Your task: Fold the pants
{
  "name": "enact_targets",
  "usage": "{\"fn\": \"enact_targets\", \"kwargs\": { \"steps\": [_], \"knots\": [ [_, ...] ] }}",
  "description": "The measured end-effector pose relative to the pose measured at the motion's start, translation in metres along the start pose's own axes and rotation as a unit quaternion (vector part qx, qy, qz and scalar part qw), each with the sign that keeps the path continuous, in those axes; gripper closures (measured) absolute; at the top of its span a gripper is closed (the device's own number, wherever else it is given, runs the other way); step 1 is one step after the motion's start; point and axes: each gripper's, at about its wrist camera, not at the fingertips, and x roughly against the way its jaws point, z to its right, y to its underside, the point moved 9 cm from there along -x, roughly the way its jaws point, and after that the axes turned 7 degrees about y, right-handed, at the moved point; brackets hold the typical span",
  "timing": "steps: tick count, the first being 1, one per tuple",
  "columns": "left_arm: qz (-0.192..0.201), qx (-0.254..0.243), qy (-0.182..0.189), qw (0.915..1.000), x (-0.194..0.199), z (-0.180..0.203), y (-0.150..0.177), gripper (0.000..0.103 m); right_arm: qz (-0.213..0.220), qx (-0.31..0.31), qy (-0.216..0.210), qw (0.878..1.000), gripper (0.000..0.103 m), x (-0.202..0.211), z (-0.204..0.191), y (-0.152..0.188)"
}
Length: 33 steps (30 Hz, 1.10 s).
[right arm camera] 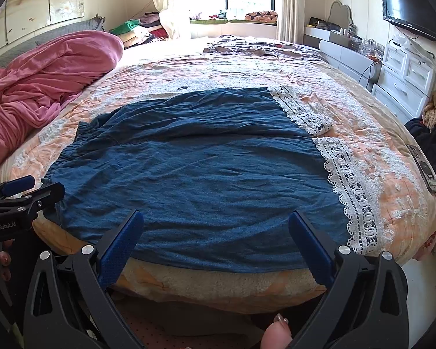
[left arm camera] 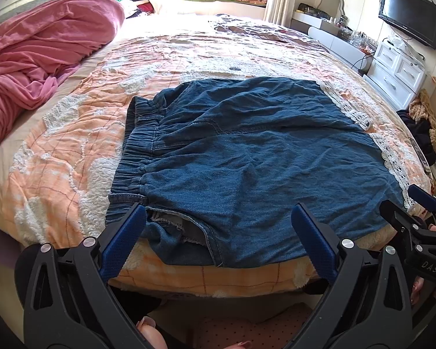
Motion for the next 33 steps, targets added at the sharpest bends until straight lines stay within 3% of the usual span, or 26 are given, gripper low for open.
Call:
{"fn": "enact_targets", "kwargs": {
  "steps": [19,33],
  "knots": [
    [0.001,0.007,0.003,1.0,-0.006,-0.013,-0.012,0.009,-0.011,0.006,-0.014,1.0,0.004,-0.015,-0.007,-0.014],
    [-0.005,0.047,-0.032,0.9984,-0.041,-0.099,-0.071,0.009,-0.023,0.066,-0.079,0.994,0.004,-0.072,-0.052,-0.091]
  ]
}}
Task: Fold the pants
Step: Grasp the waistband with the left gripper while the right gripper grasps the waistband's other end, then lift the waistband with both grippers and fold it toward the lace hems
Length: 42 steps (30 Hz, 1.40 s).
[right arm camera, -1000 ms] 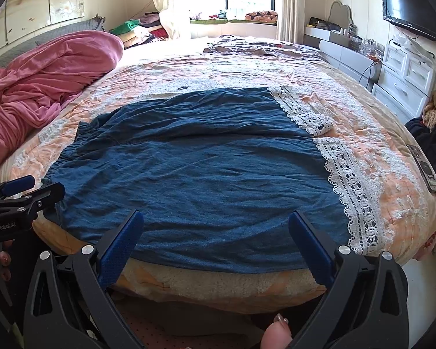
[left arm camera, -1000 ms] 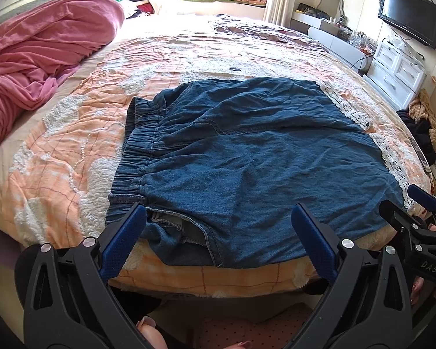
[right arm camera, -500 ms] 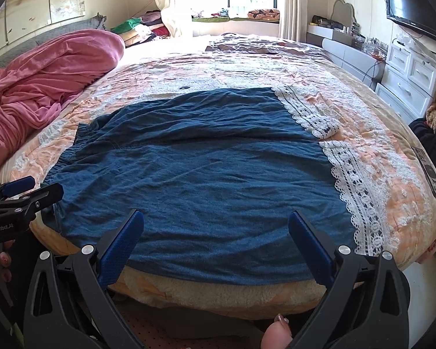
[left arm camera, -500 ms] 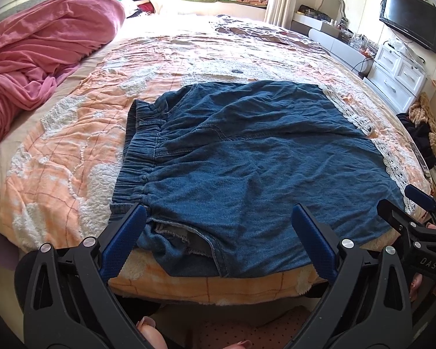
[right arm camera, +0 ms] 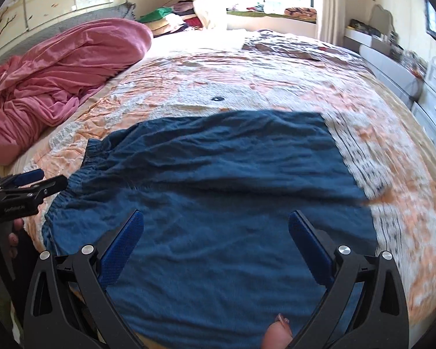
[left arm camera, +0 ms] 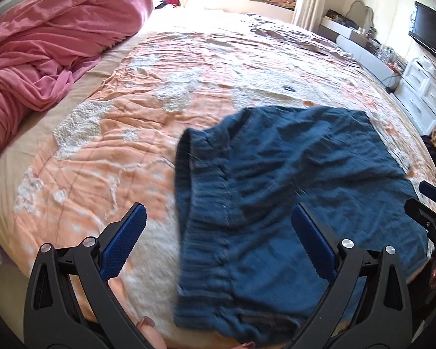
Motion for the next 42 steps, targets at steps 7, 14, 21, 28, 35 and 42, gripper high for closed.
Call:
{"fn": "enact_targets", "kwargs": {
  "steps": [7,14,21,28,35,42],
  "knots": [
    [-0.032,-0.034,-0.012,0.9988,-0.045,-0.022,-0.032,0.009,-0.015,0.081,-0.007,0.997,0.004,-0.049,-0.018,-0.048],
    [-0.044,-0.05,0.015,0.9977,-0.076,-0.027,-0.044,0.009,-0.043,0.132,-0.053,0.989,0.004,-0.092,-0.046,-0.08],
    [-0.048,-0.074,0.023,0.9958,-0.09,-0.022,-0.046,0.052,-0.069,0.175,-0.09,0.978,0.004,-0.137,-0.068,-0.102],
    [-0.038,-0.064,0.047,0.9962,-0.09,-0.029,-0.05,0.078,-0.071,0.214,-0.12,0.967,0.004,-0.159,-0.092,-0.117],
    [-0.011,-0.08,0.055,0.9952,-0.073,-0.022,-0.057,0.079,-0.064,0.336,-0.145,0.929,0.018,-0.172,-0.129,-0.113],
    [0.005,-0.096,0.063,0.9933,-0.061,-0.013,-0.06,0.08,-0.091,0.375,-0.162,0.908,0.086,-0.182,-0.144,-0.098]
  ]
}}
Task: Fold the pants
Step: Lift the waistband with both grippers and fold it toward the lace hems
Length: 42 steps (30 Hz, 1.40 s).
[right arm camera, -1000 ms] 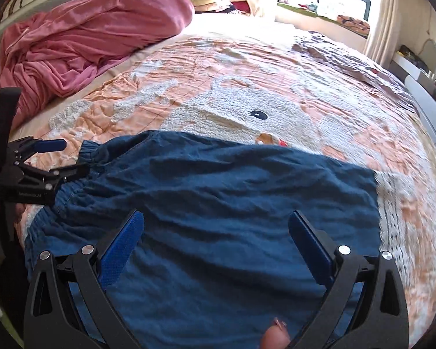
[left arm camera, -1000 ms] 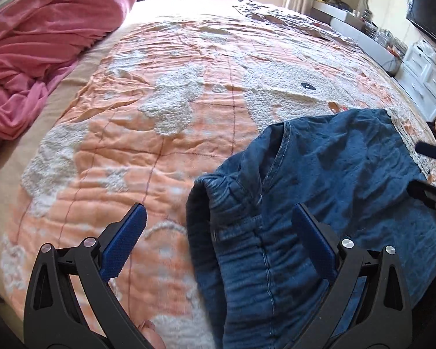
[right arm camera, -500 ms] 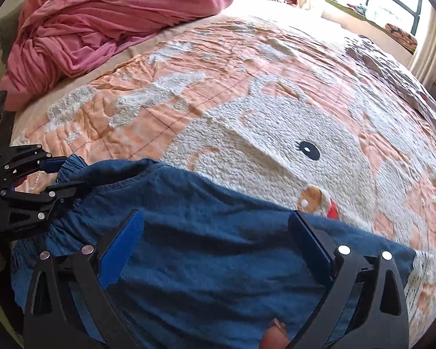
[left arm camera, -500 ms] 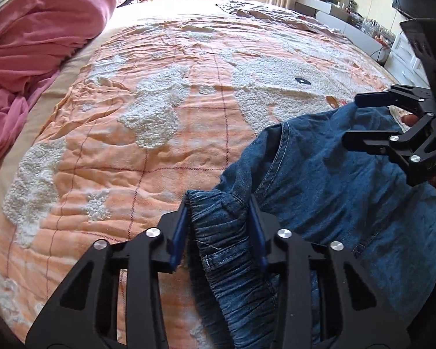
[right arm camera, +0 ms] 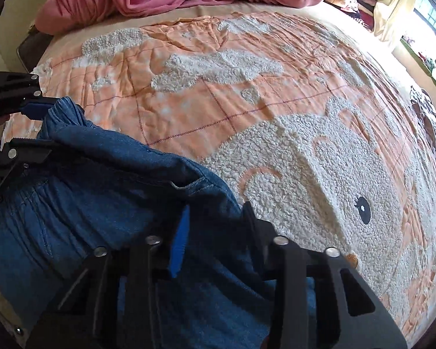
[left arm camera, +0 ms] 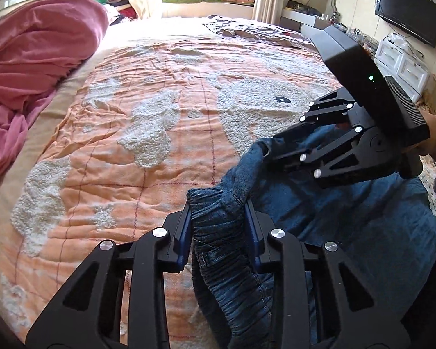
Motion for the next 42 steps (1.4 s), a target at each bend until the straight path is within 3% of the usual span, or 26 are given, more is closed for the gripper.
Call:
{"fn": "enact_targets", "kwargs": {
  "steps": [1,2,13,21,32,42],
  "knots": [
    [0.002,0.0,0.0,1.0,0.001,0.0,0.0,0.08,0.006,-0.007,0.005,1.0,0.096,0.004,0.002,0.001],
    [0.003,0.001,0.002,1.0,0.002,-0.001,0.0,0.08,0.015,-0.017,0.006,1.0,0.097,0.008,0.005,0.002],
    [0.033,-0.012,0.007,0.9994,0.028,0.012,-0.003,0.08,0.102,-0.084,0.043,0.99,0.097,0.088,0.002,0.029],
    [0.057,-0.046,0.0,0.9973,0.067,0.041,0.005,0.08,0.151,-0.121,0.055,0.98,0.097,0.144,-0.031,0.058],
    [0.049,-0.07,0.004,0.9964,0.099,0.075,0.053,0.08,0.159,-0.142,0.023,0.977,0.097,0.174,-0.1,0.112],
    [0.016,-0.068,0.012,0.9975,0.104,0.08,0.112,0.079,0.138,-0.146,0.003,0.98,0.097,0.158,-0.161,0.15]
  ]
}}
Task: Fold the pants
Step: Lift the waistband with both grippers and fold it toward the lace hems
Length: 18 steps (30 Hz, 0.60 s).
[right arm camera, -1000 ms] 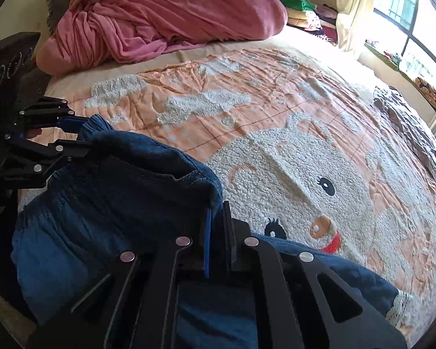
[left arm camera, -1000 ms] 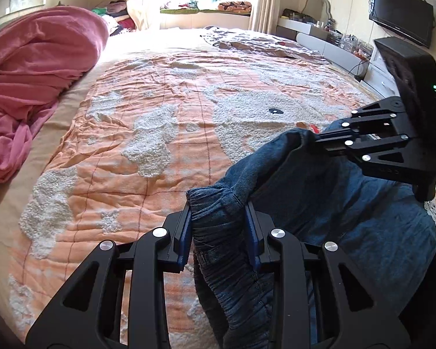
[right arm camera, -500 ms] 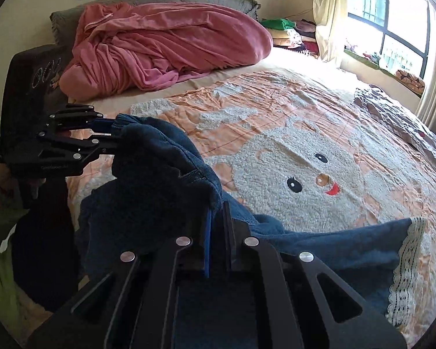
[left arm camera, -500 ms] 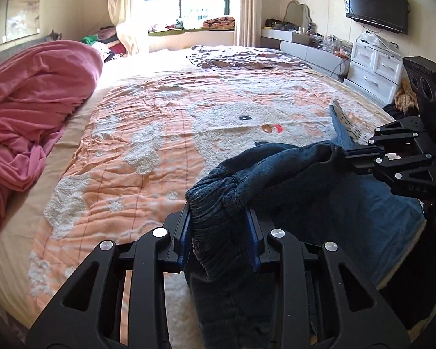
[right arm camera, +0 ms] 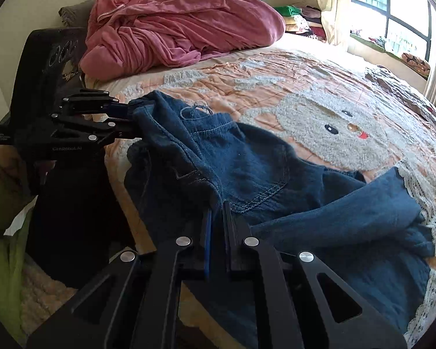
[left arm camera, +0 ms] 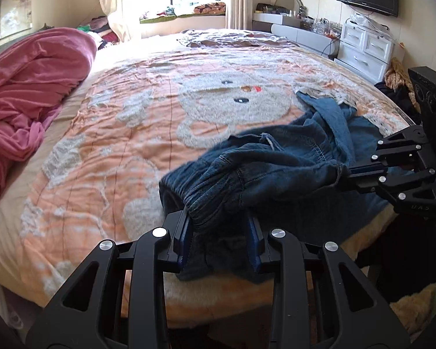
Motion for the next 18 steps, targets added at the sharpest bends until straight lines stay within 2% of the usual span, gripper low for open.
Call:
{"fn": "enact_targets", "kwargs": {
  "steps": [5,7,10,14,18],
  "knots": [
    [-0.014,-0.004,0.01,0.9998,0.001,0.006,0.015,0.076,-0.021,0.006,0.009,1.0,0.097,-0.015,-0.017,0.022],
    [-0.019,-0.002,0.01,0.9998,0.001,0.004,0.019,0.071,-0.023,0.009,0.013,1.0,0.097,-0.017,-0.021,0.025],
    [-0.023,0.011,0.005,0.9997,0.007,-0.002,0.024,0.07,-0.024,0.004,0.011,1.0,0.097,-0.019,-0.02,0.024],
    [-0.004,0.026,-0.012,0.9996,0.033,-0.013,0.017,0.07,-0.021,0.004,0.012,1.0,0.095,-0.019,-0.019,0.025],
    [0.022,0.025,-0.017,0.9993,0.056,-0.013,-0.007,0.068,-0.014,-0.005,0.012,1.0,0.094,-0.021,-0.021,0.028]
  ]
}}
